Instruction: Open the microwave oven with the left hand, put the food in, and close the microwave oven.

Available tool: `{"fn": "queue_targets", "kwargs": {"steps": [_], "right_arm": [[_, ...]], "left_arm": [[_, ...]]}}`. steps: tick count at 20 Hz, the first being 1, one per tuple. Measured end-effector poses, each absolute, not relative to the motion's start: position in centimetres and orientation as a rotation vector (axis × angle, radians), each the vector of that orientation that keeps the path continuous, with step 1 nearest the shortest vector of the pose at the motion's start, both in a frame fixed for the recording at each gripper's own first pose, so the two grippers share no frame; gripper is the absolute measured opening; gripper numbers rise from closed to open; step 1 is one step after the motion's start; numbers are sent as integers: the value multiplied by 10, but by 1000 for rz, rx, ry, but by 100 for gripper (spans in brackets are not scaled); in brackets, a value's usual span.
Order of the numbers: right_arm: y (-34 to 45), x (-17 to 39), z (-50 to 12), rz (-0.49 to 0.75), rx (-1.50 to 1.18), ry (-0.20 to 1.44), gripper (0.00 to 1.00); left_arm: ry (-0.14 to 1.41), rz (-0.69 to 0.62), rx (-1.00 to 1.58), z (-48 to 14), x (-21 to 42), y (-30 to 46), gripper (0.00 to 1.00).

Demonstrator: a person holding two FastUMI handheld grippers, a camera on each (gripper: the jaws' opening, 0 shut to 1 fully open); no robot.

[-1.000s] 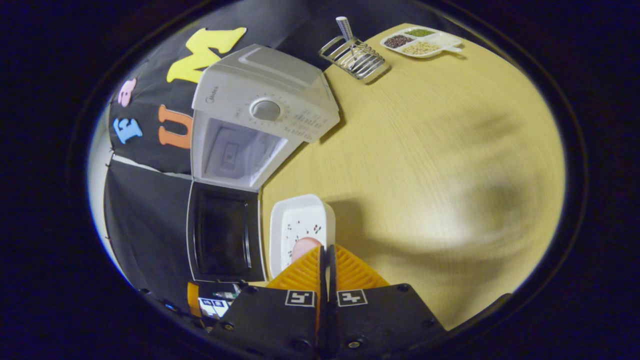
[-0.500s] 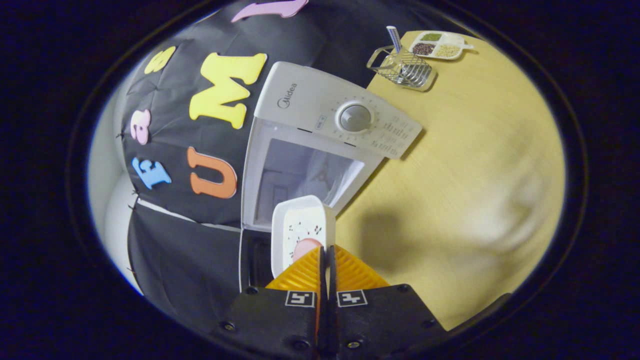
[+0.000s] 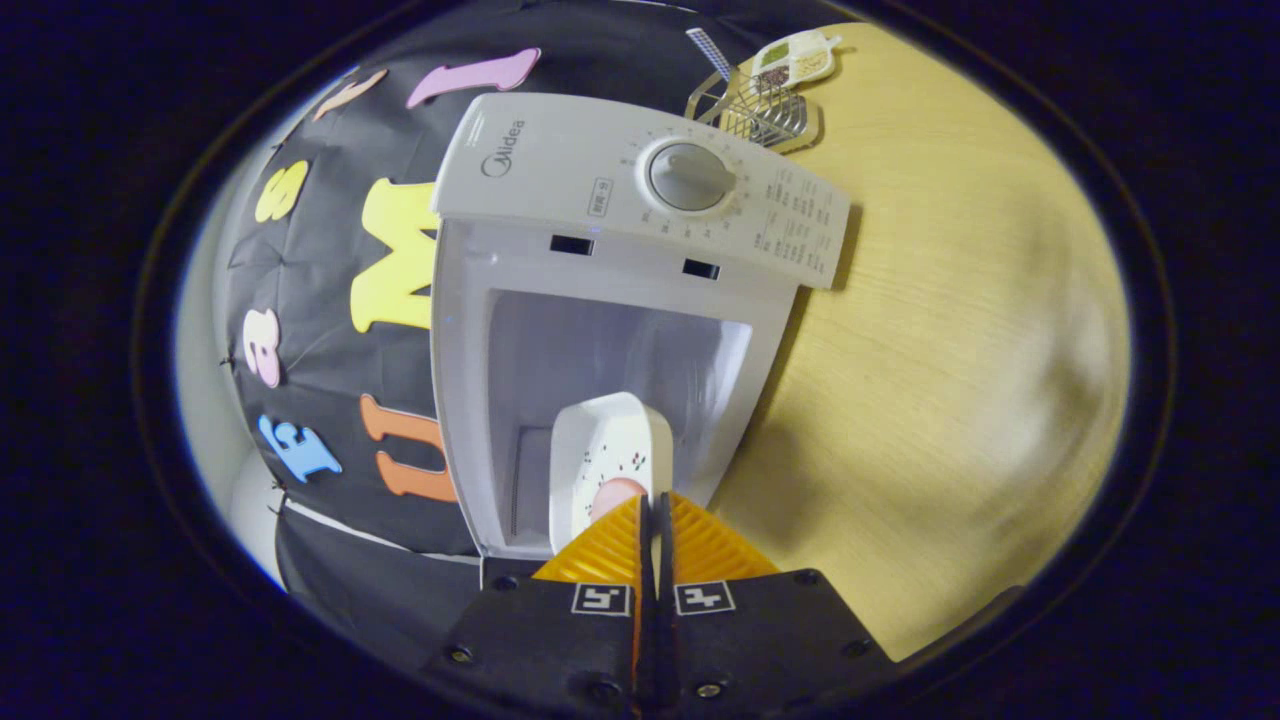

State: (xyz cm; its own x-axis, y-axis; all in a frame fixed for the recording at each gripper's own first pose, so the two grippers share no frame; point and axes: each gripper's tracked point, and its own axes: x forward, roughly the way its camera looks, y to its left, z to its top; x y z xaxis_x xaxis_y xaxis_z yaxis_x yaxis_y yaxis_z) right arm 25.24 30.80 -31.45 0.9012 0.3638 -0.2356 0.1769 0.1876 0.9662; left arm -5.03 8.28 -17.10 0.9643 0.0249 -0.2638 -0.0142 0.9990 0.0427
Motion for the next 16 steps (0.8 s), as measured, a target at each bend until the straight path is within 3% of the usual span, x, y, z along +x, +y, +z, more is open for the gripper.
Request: {"fn": "queue_targets", "kwargs": {"steps": [8, 16], "right_arm": [[313, 313, -341, -48, 1375, 369, 3], [315, 346, -360, -120, 1354, 335, 6]], "left_arm": [[277, 49, 66, -177, -61, 99, 95], [302, 71, 72, -185, -66, 108, 95]]}}
